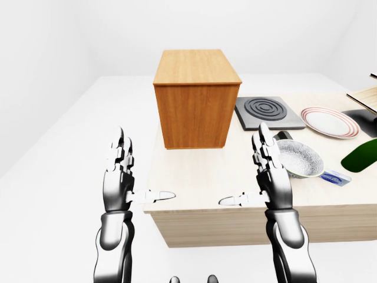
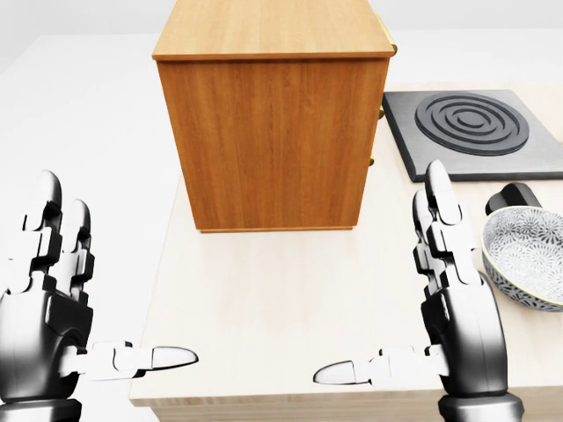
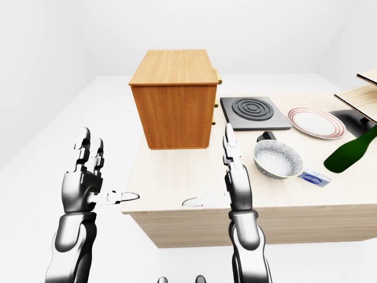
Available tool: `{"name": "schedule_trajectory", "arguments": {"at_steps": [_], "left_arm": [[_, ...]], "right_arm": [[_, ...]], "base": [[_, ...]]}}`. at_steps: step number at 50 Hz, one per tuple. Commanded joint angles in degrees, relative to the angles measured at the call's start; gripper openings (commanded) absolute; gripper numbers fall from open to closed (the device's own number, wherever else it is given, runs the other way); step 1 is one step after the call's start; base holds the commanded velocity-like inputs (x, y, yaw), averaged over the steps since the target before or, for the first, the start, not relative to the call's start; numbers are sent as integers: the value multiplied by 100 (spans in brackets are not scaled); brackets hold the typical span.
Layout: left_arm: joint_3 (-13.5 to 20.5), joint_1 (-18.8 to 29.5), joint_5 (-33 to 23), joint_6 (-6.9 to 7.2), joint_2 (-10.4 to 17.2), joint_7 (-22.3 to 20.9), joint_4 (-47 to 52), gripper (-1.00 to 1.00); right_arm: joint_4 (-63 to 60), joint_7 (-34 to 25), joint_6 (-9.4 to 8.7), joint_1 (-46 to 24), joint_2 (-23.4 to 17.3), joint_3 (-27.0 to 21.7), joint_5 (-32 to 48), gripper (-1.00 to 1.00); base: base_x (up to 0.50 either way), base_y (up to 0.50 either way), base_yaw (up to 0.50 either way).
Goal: Put the bowl on the top of the cabinet.
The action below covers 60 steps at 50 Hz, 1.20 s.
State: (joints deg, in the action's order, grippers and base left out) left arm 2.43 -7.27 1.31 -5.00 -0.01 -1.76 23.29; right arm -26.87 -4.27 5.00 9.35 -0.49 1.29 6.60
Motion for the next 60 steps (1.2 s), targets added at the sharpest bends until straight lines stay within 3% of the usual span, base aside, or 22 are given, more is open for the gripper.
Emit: {"name": "schedule_trajectory", "arguments": {"at_steps": [1,60], "left_arm": [[7,31,-3,0,-1,19,-47,100],[-21,63,-17,0,12,-11,-136,100]], "right_arm": [[60,0,0,-49,0,-22,-38,100],[77,-42,0,-47,-4,3,-66,100]], "base": [[0,0,0],[23,-3,0]]}}
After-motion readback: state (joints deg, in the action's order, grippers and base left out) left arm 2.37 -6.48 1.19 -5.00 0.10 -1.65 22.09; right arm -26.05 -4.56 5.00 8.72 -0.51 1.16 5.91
